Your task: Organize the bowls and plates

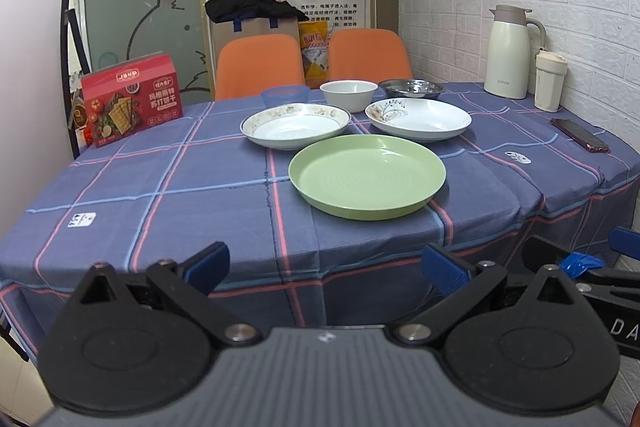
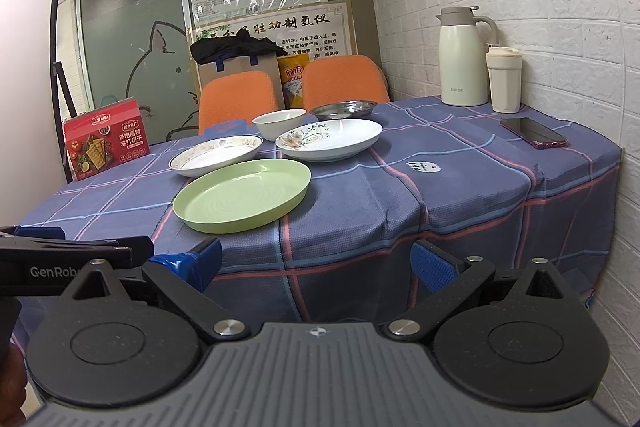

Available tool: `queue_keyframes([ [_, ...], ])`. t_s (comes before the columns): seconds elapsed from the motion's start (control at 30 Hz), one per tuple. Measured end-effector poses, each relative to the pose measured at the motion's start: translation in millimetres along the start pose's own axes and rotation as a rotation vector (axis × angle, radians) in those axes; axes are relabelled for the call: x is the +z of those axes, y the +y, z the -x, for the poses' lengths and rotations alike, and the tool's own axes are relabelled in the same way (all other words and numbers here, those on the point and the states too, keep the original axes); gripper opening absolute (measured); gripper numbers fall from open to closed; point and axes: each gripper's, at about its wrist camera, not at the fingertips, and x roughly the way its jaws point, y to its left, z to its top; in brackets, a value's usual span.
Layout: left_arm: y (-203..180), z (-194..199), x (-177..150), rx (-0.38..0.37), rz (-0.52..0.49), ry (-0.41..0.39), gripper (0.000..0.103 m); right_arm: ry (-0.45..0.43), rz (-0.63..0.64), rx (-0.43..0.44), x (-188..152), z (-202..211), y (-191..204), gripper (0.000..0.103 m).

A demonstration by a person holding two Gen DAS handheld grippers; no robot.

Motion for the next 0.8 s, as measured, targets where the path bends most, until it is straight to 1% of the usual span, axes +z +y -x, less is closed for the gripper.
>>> queue_keyframes([
  [0.17,0.7,-0.5,0.2,0.001,0.001,0.001,0.101,0.011,0.006,-0.003,-0.7,-0.8,0.2,0.089],
  [0.3,1.8,-0.9,-0.3,0.005,0.001,0.002,0.101,0.002,0.004,0.0,-3.6,-1.5,2.0,0.089],
  [0.37,1.5,-1.4,-0.7,0.006,0.002,0.003,0.101,0.016,0.009,-0.003,-3.8,-2.5,1.8,0.089],
  [0.43,0.7,-1.3,-1.2,0.007,0.002,0.004,0.101,0.048,0.026,-0.014,-2.8,-2.9,2.4,0.089],
  [0.63,1.2,-2.3,-2.0,0.007,0.004,0.008,0.101,0.088,0.04,-0.023,-2.0,-4.6,2.4,0.089],
  [0.8,1.5,-4.0,-1.8,-0.001,-0.002,0.003,0.101,0.062,0.032,-0.015,-2.6,-4.9,2.7,0.089],
])
